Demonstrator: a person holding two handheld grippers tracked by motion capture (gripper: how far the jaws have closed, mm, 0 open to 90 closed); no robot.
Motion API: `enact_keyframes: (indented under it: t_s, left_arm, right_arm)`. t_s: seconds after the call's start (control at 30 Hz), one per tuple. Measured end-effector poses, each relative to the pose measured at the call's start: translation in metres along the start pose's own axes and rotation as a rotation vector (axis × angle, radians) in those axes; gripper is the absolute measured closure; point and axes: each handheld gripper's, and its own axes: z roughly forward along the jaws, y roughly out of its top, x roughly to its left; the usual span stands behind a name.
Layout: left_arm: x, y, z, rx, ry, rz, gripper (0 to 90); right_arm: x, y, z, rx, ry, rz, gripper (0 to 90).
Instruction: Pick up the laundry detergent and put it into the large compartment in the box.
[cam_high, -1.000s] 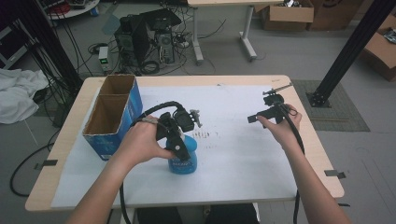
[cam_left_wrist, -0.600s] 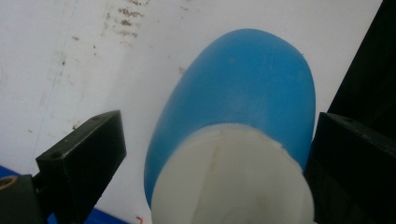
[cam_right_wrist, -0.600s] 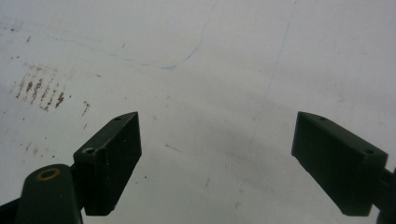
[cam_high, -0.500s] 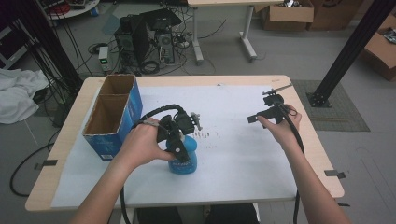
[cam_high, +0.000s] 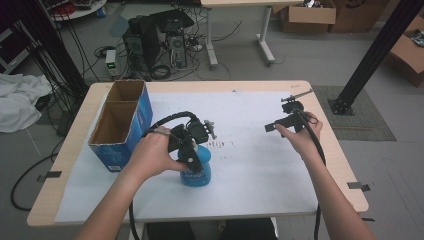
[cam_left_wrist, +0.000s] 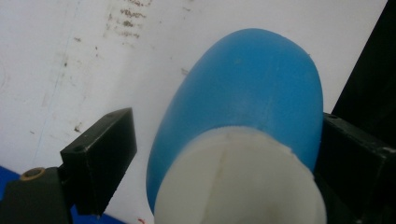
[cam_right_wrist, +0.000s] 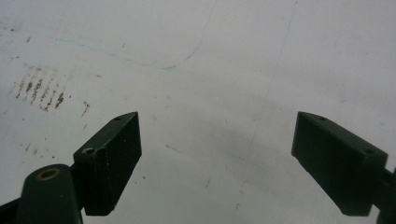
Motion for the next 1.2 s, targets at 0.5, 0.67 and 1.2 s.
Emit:
enact_keyframes:
  t_s: [0.5,0.67,1.2]
  left_arm:
    - [0.0004,-0.0001,-0.0006,0.004,-0.004,-0.001,21.3]
    - [0.0014,-0.0001,-0.0006,0.0,-0.006,0.003,23.6]
    - [0.0008,0.0014,-0.0015,0.005,-0.029,0.029,30.8]
  right_arm:
    - [0.0002,0.0001,0.0006,0.003,0.003,-0.001,16.0]
    - [-0.0002,0.0,0.0011,0.003,0.004,0.001,16.0]
    - [-0.0031,-0.0014,-0.0007,-0.004,0.008,0.01,16.0]
